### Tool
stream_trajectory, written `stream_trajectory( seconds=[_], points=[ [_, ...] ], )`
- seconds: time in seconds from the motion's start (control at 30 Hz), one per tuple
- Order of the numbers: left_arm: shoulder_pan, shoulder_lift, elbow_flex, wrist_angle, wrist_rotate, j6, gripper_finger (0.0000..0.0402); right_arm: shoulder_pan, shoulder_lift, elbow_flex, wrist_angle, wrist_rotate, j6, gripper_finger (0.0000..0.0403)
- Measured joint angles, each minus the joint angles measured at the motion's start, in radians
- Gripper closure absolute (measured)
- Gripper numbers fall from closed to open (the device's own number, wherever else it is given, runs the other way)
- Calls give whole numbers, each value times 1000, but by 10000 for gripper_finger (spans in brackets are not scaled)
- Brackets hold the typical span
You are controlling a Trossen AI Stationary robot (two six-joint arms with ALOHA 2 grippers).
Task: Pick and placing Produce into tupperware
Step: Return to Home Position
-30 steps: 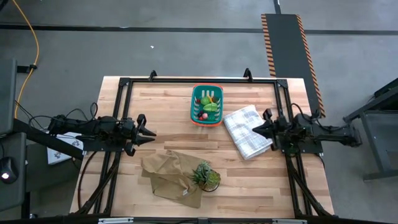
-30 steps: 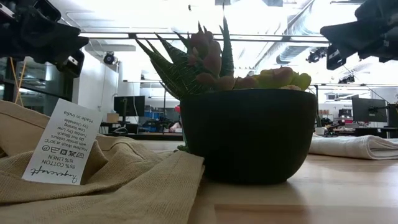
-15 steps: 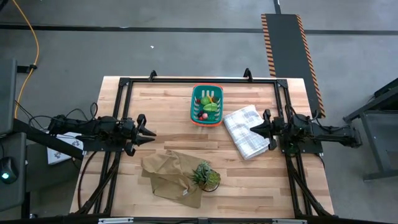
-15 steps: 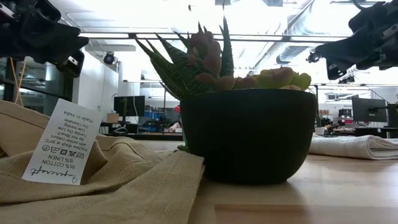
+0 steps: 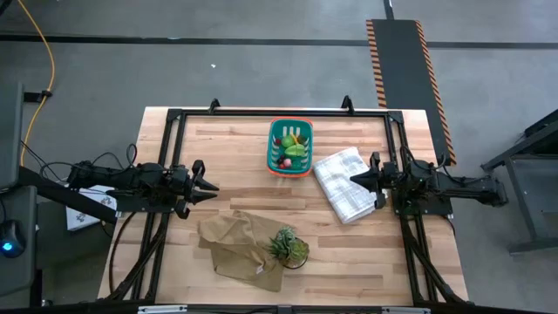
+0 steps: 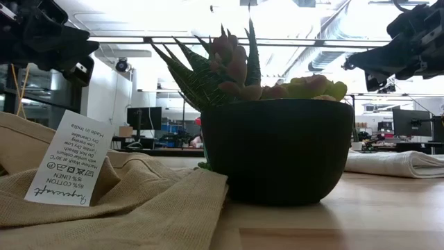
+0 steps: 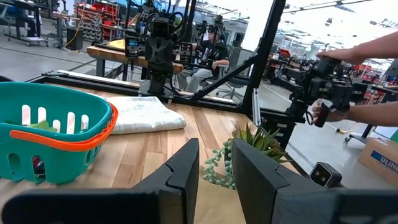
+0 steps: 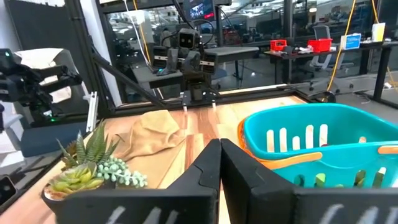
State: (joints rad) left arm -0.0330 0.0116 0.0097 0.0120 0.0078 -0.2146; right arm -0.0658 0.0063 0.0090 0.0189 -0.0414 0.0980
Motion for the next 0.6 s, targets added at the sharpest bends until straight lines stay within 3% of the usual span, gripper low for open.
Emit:
stream_trajectory(
  seconds=[0.6],
  points=[
    [0,0,0,0,0,0,318,0,200,0,-1,0,59,403]
  ],
)
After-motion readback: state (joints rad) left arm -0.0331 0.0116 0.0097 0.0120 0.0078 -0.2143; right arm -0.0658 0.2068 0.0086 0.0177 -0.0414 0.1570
